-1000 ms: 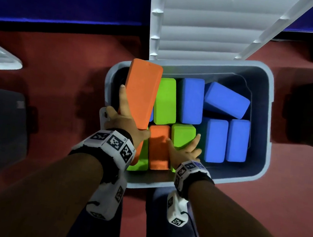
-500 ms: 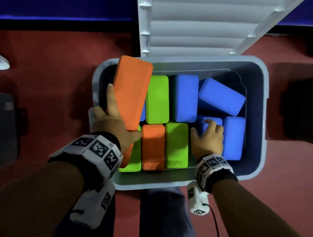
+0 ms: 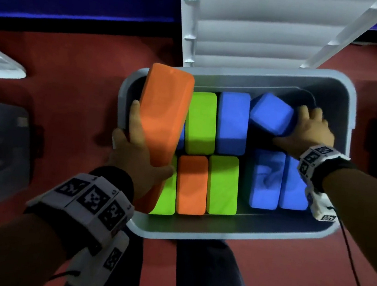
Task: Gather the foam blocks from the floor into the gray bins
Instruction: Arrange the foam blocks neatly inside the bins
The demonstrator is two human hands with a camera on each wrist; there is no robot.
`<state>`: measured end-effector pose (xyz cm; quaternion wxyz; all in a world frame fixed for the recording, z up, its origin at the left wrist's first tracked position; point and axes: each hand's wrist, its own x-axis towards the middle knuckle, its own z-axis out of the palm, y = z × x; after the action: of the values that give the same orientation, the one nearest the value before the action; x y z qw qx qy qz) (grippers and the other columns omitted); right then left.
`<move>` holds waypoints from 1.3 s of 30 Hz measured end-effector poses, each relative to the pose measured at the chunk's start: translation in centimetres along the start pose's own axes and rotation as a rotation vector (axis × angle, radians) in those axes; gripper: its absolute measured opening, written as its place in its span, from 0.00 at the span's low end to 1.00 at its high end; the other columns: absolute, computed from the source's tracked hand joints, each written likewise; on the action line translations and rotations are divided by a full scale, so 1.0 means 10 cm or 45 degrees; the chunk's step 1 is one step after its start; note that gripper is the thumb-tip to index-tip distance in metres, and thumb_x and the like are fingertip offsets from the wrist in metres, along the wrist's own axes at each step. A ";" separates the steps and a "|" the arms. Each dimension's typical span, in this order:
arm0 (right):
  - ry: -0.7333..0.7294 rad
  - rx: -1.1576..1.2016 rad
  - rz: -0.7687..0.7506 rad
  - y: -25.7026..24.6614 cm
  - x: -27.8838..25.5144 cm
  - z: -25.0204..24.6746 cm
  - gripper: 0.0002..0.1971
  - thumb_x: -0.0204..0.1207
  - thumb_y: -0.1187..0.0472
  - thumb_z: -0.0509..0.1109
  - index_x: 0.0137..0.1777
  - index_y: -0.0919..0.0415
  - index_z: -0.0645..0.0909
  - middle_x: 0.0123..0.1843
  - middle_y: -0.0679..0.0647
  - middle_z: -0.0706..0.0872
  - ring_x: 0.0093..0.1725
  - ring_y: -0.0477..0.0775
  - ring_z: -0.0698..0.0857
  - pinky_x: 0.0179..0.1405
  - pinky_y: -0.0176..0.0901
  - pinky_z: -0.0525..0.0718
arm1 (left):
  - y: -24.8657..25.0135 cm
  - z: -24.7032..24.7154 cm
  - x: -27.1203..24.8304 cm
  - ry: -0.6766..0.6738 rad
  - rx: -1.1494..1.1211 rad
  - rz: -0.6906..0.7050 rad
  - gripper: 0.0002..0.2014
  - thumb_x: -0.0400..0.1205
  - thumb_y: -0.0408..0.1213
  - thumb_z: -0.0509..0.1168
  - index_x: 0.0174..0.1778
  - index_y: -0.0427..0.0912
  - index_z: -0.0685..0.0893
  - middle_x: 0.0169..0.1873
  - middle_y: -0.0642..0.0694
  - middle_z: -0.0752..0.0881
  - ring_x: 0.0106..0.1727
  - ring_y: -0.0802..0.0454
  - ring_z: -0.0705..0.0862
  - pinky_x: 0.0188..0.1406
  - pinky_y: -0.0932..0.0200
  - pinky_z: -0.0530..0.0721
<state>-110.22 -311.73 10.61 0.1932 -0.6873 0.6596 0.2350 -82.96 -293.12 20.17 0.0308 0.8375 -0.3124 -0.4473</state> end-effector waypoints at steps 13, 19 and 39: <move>0.060 0.499 0.334 -0.29 -0.34 0.05 0.42 0.63 0.42 0.78 0.69 0.62 0.63 0.68 0.64 0.68 0.63 0.74 0.76 0.57 0.57 0.75 | 0.08 0.00 -0.05 -0.004 0.101 -0.039 0.63 0.68 0.47 0.78 0.79 0.55 0.29 0.67 0.33 0.62 0.61 0.34 0.75 0.59 0.49 0.72; -0.142 0.557 0.368 -0.29 -0.09 0.15 0.46 0.65 0.40 0.76 0.76 0.55 0.55 0.72 0.66 0.69 0.65 0.73 0.76 0.59 0.58 0.76 | 0.04 0.03 -0.01 0.012 0.102 -0.027 0.64 0.67 0.47 0.79 0.79 0.57 0.29 0.68 0.33 0.62 0.61 0.33 0.76 0.60 0.49 0.72; 0.255 0.819 0.295 -0.13 -1.04 -0.55 0.31 0.67 0.42 0.76 0.56 0.60 0.65 0.58 0.62 0.81 0.58 0.67 0.81 0.53 0.51 0.75 | 0.09 0.05 -0.06 0.016 0.078 -0.028 0.64 0.66 0.47 0.78 0.79 0.57 0.29 0.65 0.35 0.62 0.54 0.33 0.80 0.58 0.46 0.77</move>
<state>-108.80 -306.32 21.10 0.3060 -0.5315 0.7891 -0.0327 -84.02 -293.41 20.61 0.0020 0.8442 -0.3165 -0.4326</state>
